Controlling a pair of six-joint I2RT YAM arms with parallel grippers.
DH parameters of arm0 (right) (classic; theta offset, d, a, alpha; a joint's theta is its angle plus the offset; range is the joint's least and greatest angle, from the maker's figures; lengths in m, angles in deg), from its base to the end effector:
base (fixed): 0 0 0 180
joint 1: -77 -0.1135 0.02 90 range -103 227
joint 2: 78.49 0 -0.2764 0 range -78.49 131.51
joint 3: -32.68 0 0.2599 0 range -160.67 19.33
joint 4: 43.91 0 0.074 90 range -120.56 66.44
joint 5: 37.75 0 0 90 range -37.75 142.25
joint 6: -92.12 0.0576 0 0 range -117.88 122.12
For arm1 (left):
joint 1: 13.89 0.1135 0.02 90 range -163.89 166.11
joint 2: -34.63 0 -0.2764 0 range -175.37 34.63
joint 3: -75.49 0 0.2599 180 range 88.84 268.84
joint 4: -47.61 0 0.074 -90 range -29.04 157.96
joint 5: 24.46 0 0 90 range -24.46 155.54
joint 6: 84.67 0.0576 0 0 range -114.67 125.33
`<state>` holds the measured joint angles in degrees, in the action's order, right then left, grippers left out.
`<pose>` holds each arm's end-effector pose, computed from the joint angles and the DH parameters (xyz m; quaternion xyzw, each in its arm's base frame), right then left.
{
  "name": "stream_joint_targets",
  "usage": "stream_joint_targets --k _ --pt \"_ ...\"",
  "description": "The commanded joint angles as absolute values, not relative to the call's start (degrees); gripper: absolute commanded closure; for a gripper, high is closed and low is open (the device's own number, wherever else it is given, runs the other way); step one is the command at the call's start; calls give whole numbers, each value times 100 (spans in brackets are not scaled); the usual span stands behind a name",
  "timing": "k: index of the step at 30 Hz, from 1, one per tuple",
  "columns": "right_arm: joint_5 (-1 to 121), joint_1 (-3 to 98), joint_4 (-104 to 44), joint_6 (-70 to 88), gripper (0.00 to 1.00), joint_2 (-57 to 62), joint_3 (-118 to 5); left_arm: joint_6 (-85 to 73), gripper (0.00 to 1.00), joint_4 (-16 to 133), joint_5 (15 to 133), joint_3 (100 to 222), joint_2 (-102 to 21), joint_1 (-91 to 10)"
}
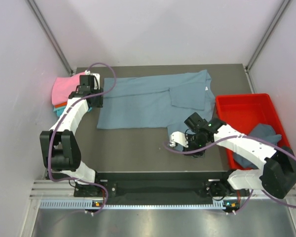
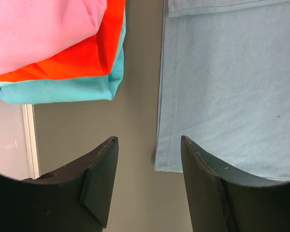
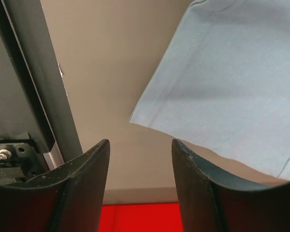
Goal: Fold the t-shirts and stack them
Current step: Fold the tshirt
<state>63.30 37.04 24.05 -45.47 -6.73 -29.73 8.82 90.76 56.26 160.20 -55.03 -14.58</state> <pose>0.1605 0.1489 0.2064 -0.6921 0.7069 0.0882 0.1161 0.3648 0.0049 0.2701 0.0050 0.9313 0.0842 0.3544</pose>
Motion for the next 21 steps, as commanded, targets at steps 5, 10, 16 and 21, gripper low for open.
stream_joint_targets --k 5,10,16,21 --pt "6315 3473 2341 -4727 46 -581 -2875 744 41 9049 5552 16241 -5501 -1433" --pt "6262 3385 2113 -4780 48 -353 -2778 718 41 9049 5552 16355 -5580 -1425" --pt "6192 3279 1963 -4876 51 -159 -2567 727 41 9110 5525 16522 -5695 -1433" --pt "6121 3279 1875 -4921 52 -124 -2391 735 41 9110 5517 16575 -5765 -1433"
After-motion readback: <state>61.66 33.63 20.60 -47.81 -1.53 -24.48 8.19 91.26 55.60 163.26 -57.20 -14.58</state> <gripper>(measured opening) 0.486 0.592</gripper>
